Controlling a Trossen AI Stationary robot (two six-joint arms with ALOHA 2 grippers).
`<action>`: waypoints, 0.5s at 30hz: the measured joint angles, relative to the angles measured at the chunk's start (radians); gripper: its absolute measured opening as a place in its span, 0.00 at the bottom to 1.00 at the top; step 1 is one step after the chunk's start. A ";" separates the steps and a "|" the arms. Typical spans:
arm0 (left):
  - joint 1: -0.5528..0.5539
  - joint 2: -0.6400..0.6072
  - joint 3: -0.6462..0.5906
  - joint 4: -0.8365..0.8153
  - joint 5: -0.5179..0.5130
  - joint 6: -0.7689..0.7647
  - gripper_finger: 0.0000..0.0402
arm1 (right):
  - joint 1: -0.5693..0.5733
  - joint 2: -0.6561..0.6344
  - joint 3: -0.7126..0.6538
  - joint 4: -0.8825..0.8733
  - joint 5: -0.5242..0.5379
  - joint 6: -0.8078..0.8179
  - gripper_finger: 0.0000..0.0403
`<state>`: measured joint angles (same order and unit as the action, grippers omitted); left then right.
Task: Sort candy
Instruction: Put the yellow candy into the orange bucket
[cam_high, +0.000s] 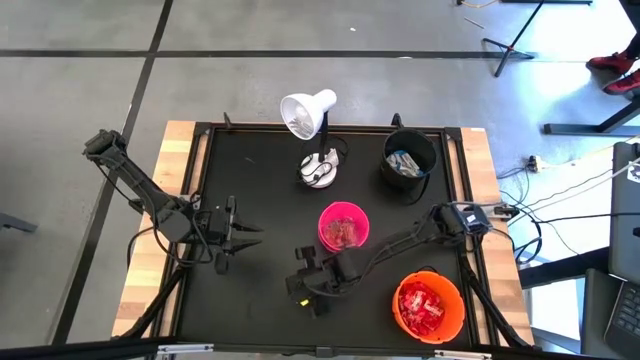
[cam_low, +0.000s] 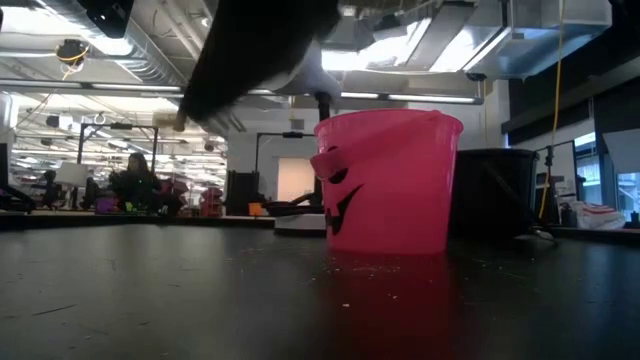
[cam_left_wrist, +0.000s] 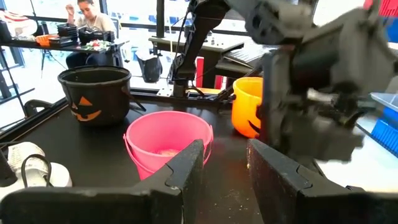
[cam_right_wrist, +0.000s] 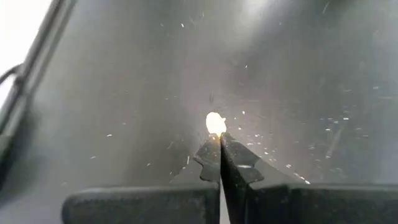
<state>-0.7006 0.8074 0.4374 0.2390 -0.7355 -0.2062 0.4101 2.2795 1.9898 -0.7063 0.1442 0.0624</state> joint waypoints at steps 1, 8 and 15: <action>0.000 0.000 0.000 -0.001 0.000 0.000 0.30 | 0.006 -0.001 0.028 -0.035 0.003 0.000 0.00; 0.000 0.000 0.000 -0.005 0.000 0.000 0.30 | 0.052 -0.051 0.141 -0.245 0.056 0.000 0.00; -0.001 0.000 0.001 -0.011 0.001 -0.001 0.30 | 0.096 -0.231 0.142 -0.411 0.150 0.056 0.00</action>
<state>-0.7017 0.8074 0.4381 0.2279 -0.7349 -0.2069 0.5060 2.0488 2.1323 -1.1175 0.2942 0.1186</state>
